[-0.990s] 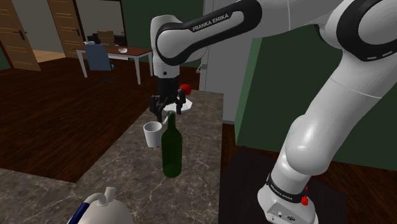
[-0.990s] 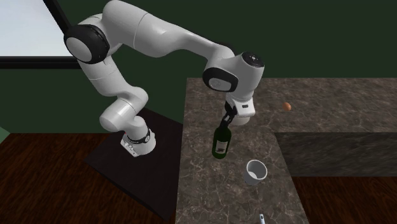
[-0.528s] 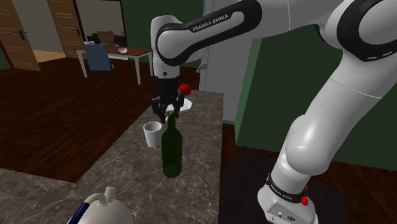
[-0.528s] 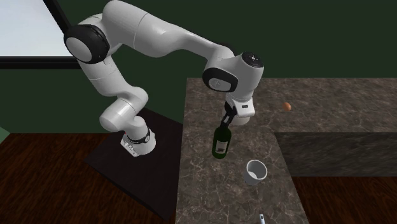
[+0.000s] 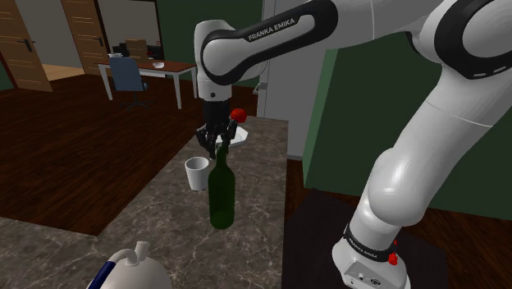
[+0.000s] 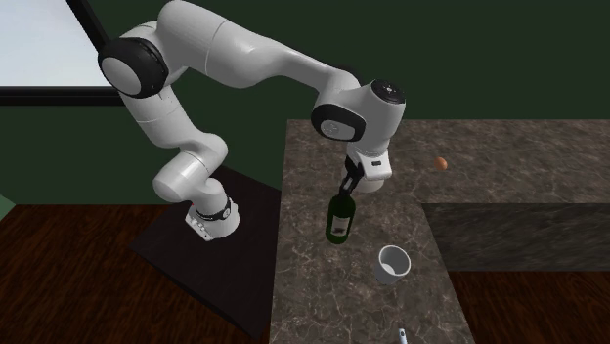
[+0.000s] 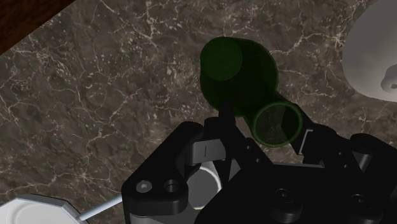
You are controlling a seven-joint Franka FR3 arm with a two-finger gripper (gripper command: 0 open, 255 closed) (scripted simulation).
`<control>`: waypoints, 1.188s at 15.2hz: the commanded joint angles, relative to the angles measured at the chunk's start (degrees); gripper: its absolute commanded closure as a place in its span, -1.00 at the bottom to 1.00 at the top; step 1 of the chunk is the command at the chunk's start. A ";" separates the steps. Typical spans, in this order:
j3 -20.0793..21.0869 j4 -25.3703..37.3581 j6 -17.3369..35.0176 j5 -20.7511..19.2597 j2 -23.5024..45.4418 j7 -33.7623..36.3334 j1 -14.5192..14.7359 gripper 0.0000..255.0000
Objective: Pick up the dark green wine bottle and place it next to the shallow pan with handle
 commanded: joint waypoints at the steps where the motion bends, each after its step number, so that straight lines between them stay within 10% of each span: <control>1: 0.00 -0.03 0.00 0.00 0.00 0.00 0.00 1.00; 18: -0.59 11.33 -13.08 -0.15 -1.76 0.67 -0.25 1.00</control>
